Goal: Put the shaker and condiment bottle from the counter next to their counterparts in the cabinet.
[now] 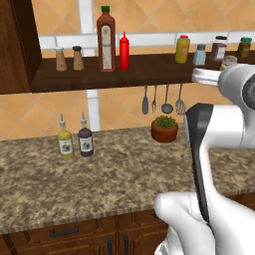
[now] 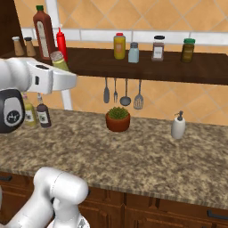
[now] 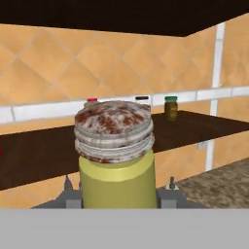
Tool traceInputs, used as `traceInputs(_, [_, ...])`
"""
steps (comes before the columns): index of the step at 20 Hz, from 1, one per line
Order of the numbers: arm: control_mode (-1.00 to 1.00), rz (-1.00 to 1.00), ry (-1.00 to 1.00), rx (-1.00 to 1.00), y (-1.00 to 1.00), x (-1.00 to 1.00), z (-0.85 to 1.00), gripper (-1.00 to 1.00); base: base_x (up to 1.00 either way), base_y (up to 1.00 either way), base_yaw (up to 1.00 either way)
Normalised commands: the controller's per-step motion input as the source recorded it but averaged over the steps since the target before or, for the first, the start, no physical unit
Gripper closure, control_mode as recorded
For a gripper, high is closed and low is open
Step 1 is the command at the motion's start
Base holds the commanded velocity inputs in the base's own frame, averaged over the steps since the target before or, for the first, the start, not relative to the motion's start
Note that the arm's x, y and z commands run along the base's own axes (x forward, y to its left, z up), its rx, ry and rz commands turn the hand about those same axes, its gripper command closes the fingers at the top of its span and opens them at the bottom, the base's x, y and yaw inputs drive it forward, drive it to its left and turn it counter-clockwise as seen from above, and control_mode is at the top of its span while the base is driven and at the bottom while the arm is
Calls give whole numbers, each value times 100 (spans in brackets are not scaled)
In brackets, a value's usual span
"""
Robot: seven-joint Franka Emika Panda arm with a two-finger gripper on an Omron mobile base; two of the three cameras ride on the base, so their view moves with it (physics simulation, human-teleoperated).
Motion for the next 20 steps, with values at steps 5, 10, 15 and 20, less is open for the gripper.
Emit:
traceInputs(5, [-100, -21, 12, 2, -7, 32, 7, 100, 0, 0, 0])
traceInputs(10, [-100, 0, 7, -1, 1, 12, -3, 100, 0, 0, 0])
traceInputs(15, [-100, 0, 0, -2, 0, 9, 0, 100, 0, 0, 0])
traceInputs(20, [-100, 0, 0, 0, -16, 28, 0, 100, 0, 0, 0])
